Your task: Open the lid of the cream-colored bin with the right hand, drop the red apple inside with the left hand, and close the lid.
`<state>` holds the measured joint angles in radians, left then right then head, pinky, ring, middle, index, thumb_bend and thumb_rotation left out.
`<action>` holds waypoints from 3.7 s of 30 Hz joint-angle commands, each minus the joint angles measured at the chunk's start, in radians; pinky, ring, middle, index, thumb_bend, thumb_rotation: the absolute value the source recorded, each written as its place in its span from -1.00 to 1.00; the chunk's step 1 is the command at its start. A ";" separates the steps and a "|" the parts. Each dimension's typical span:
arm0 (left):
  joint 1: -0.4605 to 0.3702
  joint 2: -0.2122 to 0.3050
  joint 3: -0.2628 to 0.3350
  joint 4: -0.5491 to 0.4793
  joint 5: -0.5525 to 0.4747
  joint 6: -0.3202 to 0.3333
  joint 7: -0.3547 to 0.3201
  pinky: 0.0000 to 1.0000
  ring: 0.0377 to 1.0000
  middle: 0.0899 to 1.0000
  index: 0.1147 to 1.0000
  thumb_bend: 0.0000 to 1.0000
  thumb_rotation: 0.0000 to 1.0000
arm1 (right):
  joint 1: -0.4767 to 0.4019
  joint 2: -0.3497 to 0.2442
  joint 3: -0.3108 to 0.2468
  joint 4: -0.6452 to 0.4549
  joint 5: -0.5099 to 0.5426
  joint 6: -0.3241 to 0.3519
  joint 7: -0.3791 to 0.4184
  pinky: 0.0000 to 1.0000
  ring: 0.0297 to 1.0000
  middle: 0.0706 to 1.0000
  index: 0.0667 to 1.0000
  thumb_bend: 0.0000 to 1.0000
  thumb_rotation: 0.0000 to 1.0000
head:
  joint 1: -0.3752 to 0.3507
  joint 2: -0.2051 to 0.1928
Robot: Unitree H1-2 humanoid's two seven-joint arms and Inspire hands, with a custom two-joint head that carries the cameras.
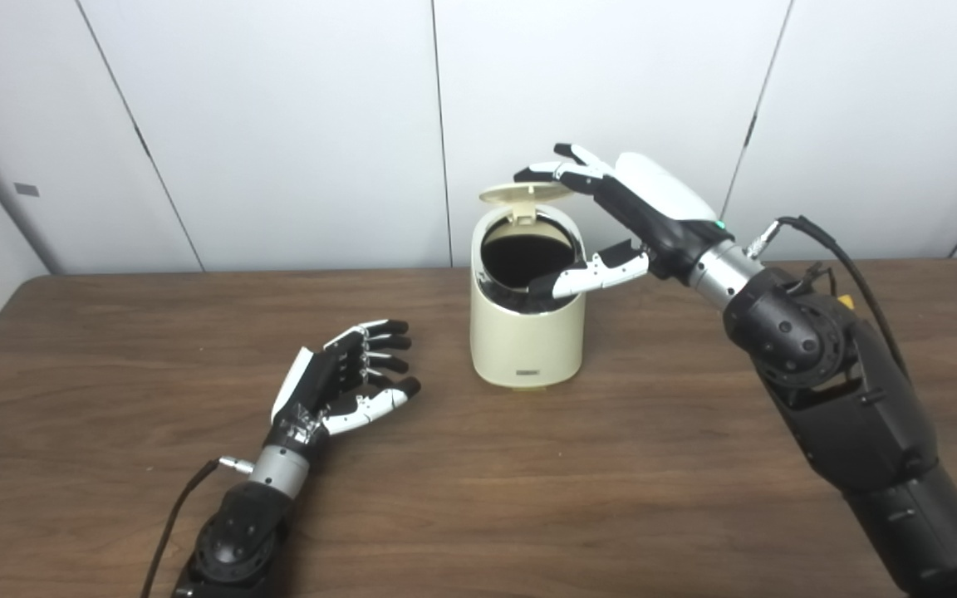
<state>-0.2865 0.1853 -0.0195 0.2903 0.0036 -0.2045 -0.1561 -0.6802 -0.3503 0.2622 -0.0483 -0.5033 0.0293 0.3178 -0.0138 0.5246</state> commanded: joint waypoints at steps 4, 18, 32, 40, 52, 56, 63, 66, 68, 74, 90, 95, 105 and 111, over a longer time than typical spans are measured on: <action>-0.017 0.001 0.005 -0.009 0.000 -0.027 0.006 0.07 0.27 0.43 0.51 0.30 -0.63 | -0.032 -0.019 -0.008 -0.053 -0.007 -0.054 -0.006 0.75 0.97 0.62 0.62 0.56 0.13 | 0.000 0.002; -0.021 0.001 0.011 -0.001 -0.013 -0.029 -0.001 0.09 0.29 0.43 0.50 0.28 -0.64 | -0.010 -0.035 0.000 -0.090 -0.049 -0.041 0.048 0.88 0.99 0.60 0.60 0.58 0.16 | 0.003 0.009; -0.019 -0.003 0.018 -0.001 -0.020 -0.032 -0.003 0.07 0.26 0.41 0.49 0.26 -0.72 | 0.007 -0.036 0.013 -0.080 -0.080 -0.038 0.079 1.00 0.97 0.59 0.60 0.59 0.13 | 0.005 0.018; -0.018 -0.003 0.017 -0.011 -0.014 -0.028 -0.001 0.07 0.27 0.42 0.50 0.24 -0.73 | 0.013 -0.040 0.015 -0.079 -0.093 -0.063 0.079 1.00 0.95 0.57 0.58 0.59 0.15 | 0.007 0.027; -0.015 -0.003 0.019 -0.026 -0.007 -0.007 0.005 0.06 0.26 0.41 0.50 0.28 -0.67 | 0.036 -0.054 0.027 -0.098 -0.137 -0.106 0.074 1.00 0.91 0.50 0.53 0.59 0.14 | 0.008 0.037; -0.015 -0.003 0.022 -0.027 -0.018 -0.001 0.000 0.05 0.26 0.41 0.49 0.27 -0.70 | 0.044 -0.055 0.029 -0.105 -0.147 -0.117 0.073 1.00 0.89 0.48 0.52 0.61 0.15 | 0.008 0.040; -0.016 0.001 0.021 -0.027 -0.012 0.001 0.000 0.07 0.26 0.41 0.50 0.28 -0.71 | 0.057 -0.052 0.033 -0.110 -0.159 -0.116 0.077 1.00 0.88 0.47 0.52 0.63 0.13 | 0.006 0.041; -0.015 0.003 0.019 -0.025 -0.003 -0.005 0.003 0.06 0.25 0.41 0.50 0.27 -0.70 | 0.058 -0.055 0.039 -0.107 -0.168 -0.123 0.078 1.00 0.87 0.47 0.53 0.63 0.13 | 0.006 0.041; -0.015 0.003 0.020 -0.024 -0.003 -0.005 0.003 0.06 0.25 0.41 0.50 0.27 -0.70 | 0.058 -0.057 0.045 -0.106 -0.179 -0.125 0.082 1.00 0.87 0.48 0.54 0.62 0.15 | 0.008 0.040; -0.009 -0.001 0.022 -0.034 -0.008 0.007 0.004 0.05 0.26 0.41 0.50 0.29 -0.68 | 0.050 -0.070 0.074 -0.099 -0.244 -0.139 0.098 1.00 0.91 0.50 0.56 0.63 0.20 | 0.009 0.043; 0.002 -0.007 0.023 -0.050 -0.012 0.025 0.008 0.04 0.27 0.42 0.51 0.29 -0.65 | 0.031 -0.088 0.126 -0.112 -0.345 -0.124 0.211 1.00 0.94 0.52 0.59 0.69 0.44 | 0.014 0.051; 0.002 -0.006 0.024 -0.052 -0.013 0.025 0.007 0.03 0.26 0.42 0.50 0.27 -0.69 | 0.031 -0.089 0.130 -0.126 -0.363 -0.098 0.260 1.00 0.92 0.51 0.58 0.74 0.53 | 0.015 0.053; 0.001 -0.003 0.025 -0.048 -0.011 0.017 0.008 0.02 0.27 0.42 0.49 0.30 -0.62 | 0.056 -0.054 0.053 -0.151 -0.212 -0.053 0.226 1.00 0.89 0.53 0.57 0.61 0.50 | 0.016 0.054; -0.003 0.002 0.024 -0.044 -0.015 0.016 0.000 0.04 0.27 0.43 0.50 0.30 -0.63 | 0.058 -0.017 -0.031 -0.200 -0.109 0.005 0.200 0.97 0.98 0.62 0.64 0.48 0.57 | 0.014 0.052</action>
<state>-0.2720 0.1738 0.0003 0.2676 -0.0079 -0.1704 -0.1555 -0.5740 -0.3670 0.2646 -0.2010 -0.6427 0.0275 0.5502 0.0000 0.5753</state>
